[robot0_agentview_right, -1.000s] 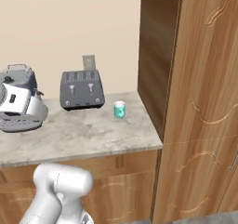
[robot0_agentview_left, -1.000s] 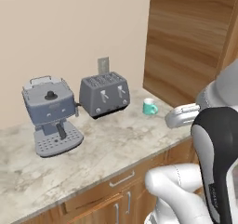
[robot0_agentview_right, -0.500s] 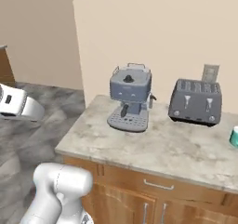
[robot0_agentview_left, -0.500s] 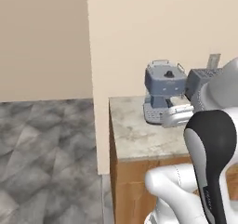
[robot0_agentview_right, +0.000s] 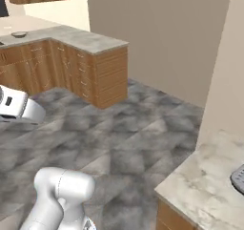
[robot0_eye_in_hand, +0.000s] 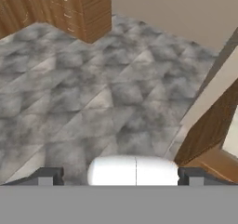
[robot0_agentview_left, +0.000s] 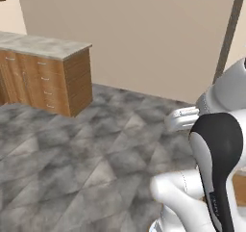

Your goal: Clear the mugs and bowl far away from the sink.

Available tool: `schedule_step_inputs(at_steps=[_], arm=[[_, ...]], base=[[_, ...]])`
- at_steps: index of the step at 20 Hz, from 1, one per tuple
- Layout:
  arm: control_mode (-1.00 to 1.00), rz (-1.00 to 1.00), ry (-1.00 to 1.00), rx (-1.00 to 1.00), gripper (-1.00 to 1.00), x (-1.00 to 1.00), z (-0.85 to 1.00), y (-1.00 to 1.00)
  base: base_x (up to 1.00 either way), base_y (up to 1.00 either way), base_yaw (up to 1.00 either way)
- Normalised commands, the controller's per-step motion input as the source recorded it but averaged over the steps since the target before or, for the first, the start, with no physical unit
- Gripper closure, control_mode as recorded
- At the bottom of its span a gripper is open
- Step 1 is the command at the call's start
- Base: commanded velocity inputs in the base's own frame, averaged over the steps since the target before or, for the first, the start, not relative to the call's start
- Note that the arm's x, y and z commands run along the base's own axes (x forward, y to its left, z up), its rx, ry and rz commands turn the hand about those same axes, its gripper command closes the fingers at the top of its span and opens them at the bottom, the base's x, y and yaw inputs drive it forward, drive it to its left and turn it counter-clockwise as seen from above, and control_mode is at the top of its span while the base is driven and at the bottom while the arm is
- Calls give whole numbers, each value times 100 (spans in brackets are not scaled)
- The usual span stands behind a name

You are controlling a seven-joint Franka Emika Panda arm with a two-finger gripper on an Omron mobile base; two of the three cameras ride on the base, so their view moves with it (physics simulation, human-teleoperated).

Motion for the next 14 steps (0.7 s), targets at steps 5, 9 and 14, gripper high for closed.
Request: schedule_step_inputs(at_steps=[5, 9, 14], arm=[[100, 0, 0, 0, -100, 0, 0, 0], [100, 0, 0, 0, -100, 0, 0, 0], [100, 0, 0, 0, -100, 0, 0, 0]], base=[[65, 100, 27], [100, 93, 3], [100, 61, 26]])
